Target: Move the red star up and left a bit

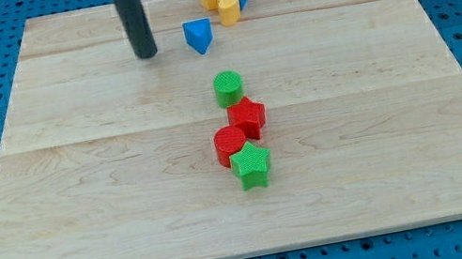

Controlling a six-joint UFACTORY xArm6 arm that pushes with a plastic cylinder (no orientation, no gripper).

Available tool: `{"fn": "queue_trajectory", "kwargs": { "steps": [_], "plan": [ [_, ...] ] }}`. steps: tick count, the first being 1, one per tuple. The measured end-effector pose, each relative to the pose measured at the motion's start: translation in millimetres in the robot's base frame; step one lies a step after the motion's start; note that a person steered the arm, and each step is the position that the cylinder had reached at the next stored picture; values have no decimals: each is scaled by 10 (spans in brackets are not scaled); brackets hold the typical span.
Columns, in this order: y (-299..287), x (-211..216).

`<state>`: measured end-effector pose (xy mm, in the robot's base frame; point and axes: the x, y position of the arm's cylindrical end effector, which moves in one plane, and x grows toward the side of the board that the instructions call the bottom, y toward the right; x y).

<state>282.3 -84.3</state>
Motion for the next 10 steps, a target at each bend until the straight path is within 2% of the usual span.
{"fn": "queue_trajectory", "kwargs": {
  "steps": [1, 3, 5, 6, 7, 9, 10],
  "plan": [
    [997, -196],
    [1634, -150],
    [1686, 811],
    [1822, 981],
    [1560, 1147],
    [1487, 1899],
    [1064, 1918]
  ]
}}
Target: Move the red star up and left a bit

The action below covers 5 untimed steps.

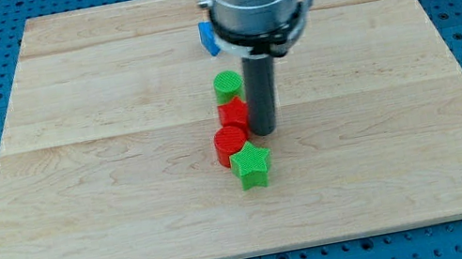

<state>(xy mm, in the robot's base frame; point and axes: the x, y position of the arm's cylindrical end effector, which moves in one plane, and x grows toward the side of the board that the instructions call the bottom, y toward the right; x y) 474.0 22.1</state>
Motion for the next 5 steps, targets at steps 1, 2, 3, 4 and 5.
{"fn": "queue_trajectory", "kwargs": {
  "steps": [1, 2, 3, 4, 5],
  "plan": [
    [-83, 0],
    [-355, 0],
    [-217, -6],
    [-28, -45],
    [-479, -45]
  ]
}}
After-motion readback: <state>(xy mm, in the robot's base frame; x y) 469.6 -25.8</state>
